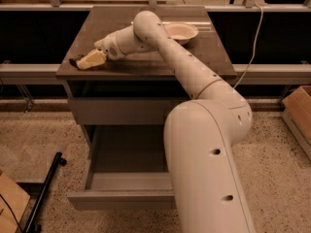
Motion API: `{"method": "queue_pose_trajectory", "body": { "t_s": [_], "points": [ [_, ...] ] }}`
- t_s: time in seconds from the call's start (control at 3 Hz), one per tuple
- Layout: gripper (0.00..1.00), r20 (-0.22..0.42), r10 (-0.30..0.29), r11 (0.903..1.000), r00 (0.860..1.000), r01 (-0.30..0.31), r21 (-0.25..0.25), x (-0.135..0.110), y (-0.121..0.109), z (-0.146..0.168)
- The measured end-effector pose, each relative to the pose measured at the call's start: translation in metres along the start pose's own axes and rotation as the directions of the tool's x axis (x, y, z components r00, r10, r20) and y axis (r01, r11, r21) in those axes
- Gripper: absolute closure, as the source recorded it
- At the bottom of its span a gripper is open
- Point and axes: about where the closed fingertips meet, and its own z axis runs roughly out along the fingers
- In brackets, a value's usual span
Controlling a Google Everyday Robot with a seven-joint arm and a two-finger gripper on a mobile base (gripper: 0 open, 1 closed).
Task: Place rxbar chocolate into middle drawer
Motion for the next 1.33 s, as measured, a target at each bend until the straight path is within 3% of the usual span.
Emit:
{"method": "queue_pose_trajectory", "body": {
  "t_s": [0.33, 0.67, 1.0, 1.33],
  "points": [
    [0.64, -0.005, 0.009, 0.9999, 1.0, -0.009, 0.007, 0.0, 0.0, -0.003],
    [0.87, -0.01, 0.017, 0.9998, 1.0, -0.016, 0.013, 0.001, 0.001, -0.006],
    [1.0, -0.035, 0.015, 0.9979, 0.999, -0.013, 0.063, -0.021, 0.01, -0.027],
    [1.0, -0.076, 0.001, 0.9915, 0.997, 0.009, 0.13, -0.055, 0.033, -0.057]
  ]
}}
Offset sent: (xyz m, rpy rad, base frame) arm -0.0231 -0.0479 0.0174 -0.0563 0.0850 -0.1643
